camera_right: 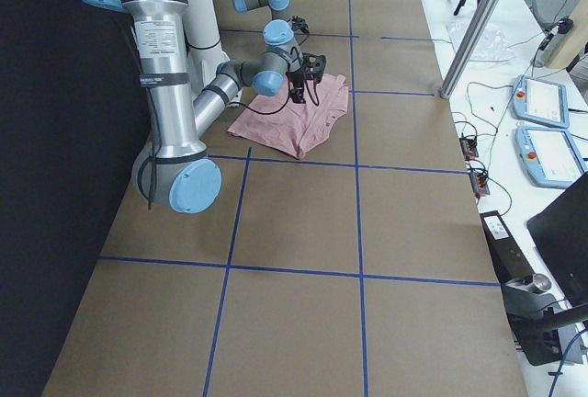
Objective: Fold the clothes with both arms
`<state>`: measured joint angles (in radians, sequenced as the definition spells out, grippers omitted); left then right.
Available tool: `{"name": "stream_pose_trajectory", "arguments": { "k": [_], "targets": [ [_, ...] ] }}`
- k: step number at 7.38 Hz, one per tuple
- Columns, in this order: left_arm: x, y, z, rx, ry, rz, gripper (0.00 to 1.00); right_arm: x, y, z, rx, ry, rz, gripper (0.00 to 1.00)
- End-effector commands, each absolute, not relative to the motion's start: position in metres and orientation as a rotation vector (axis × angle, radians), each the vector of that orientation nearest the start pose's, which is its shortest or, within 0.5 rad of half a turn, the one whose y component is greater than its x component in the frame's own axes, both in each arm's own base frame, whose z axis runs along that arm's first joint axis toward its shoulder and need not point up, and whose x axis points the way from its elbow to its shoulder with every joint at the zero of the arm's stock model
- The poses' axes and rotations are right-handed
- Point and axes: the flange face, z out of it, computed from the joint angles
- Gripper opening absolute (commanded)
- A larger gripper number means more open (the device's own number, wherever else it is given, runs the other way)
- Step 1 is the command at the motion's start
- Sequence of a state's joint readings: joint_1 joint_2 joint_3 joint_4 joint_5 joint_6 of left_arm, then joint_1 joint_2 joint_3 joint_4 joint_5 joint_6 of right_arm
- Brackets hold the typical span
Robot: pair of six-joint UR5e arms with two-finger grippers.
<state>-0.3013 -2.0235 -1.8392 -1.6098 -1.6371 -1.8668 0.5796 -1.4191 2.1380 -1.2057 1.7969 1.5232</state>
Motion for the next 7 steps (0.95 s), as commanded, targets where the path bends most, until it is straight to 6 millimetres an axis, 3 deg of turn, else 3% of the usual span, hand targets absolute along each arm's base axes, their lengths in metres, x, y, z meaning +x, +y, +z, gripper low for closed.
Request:
{"name": "stream_pose_trajectory", "arguments": {
  "k": [1,2,4,5,7],
  "targets": [
    [0.55,-0.312,0.287,-0.055,0.776,-0.547,0.0,-0.351,-0.362,0.283,0.139,-1.093,0.355,1.0],
    [0.541,-0.329,0.287,-0.032,0.776,-0.545,0.0,-0.351,-0.363,0.283,0.138,-1.091,0.355,1.0],
    [0.514,-0.384,0.296,0.047,0.751,-0.534,0.0,-0.353,-0.363,0.284,0.137,-1.092,0.354,1.0],
    [0.515,-0.413,0.308,0.07,0.717,-0.54,0.0,-0.353,-0.363,0.285,0.137,-1.09,0.354,1.0],
    [0.507,-0.494,0.307,0.157,0.712,-0.555,0.0,-0.352,-0.362,0.283,0.14,-1.094,0.356,1.0]
  ]
}}
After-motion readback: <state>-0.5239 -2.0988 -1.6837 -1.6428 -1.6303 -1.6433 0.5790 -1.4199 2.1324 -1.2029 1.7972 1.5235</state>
